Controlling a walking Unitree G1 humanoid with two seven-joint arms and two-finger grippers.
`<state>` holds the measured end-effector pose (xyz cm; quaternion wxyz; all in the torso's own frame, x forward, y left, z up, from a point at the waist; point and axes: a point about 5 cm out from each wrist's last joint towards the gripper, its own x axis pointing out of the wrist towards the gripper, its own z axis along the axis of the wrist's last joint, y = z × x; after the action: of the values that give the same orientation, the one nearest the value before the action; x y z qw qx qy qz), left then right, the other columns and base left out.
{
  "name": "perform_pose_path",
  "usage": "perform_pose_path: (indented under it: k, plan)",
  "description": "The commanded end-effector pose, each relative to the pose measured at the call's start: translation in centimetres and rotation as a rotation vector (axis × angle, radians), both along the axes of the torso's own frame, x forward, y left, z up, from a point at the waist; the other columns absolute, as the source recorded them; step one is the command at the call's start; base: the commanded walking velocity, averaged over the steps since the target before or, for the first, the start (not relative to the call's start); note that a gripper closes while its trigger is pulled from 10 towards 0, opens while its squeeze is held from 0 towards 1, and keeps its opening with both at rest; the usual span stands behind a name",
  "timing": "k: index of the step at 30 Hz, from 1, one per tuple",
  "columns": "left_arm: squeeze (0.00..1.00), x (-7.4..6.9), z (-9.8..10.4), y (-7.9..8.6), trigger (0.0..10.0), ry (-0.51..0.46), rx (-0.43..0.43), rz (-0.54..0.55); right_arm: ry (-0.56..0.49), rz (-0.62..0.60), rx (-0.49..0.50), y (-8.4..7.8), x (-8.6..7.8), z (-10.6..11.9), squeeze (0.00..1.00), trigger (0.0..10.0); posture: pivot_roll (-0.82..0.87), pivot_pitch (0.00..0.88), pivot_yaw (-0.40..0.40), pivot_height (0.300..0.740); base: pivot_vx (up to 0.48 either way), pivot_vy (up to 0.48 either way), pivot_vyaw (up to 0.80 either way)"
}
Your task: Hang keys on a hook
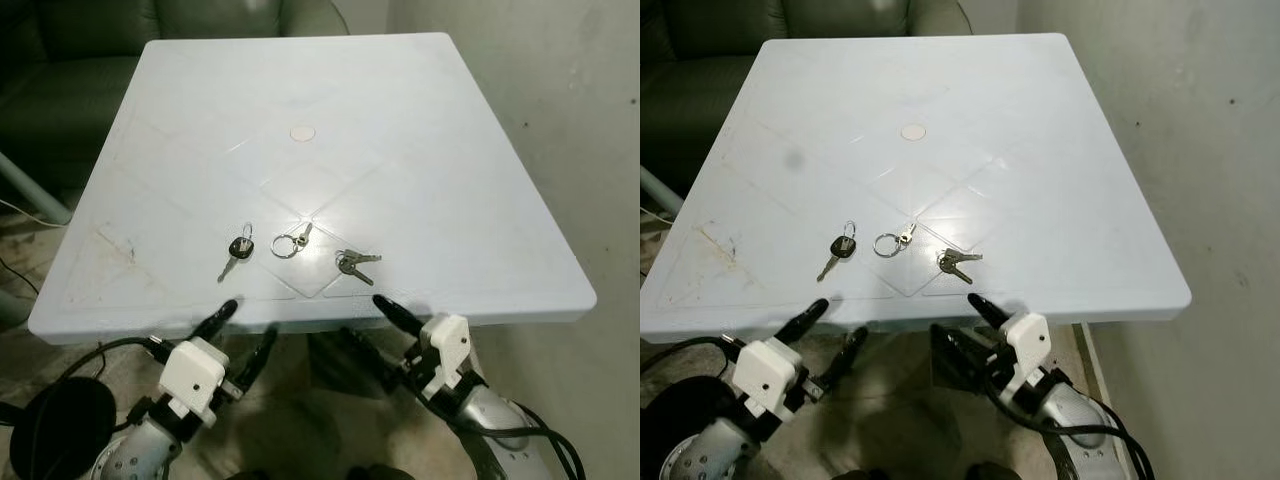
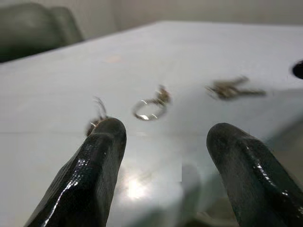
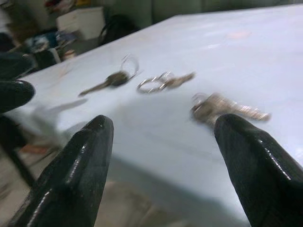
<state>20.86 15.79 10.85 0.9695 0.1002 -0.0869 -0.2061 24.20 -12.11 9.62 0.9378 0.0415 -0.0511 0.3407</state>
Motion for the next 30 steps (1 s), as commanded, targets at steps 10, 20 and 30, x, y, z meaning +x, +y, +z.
perform_pose_path:
  k: [10,20,30]
  plan:
    - [0.00,2.4,-0.9,1.7,10.0,0.036,-0.093,0.160,0.095,-0.128,-0.015,0.1,2.6,-1.1,0.00,10.0,-0.05,0.034,-0.004,0.740,0.000,0.000,0.00]
    - [0.00,4.9,-2.0,3.1,10.0,0.098,-0.172,0.361,0.125,-0.259,-0.123,0.2,5.5,-1.4,0.00,10.0,-0.06,0.020,-0.012,0.740,0.000,0.000,0.00]
    - [0.00,5.9,-2.0,3.5,10.0,0.110,-0.189,0.415,0.092,-0.383,-0.175,0.5,7.4,0.0,0.00,10.0,-0.06,0.037,-0.026,0.740,0.000,0.000,0.00]
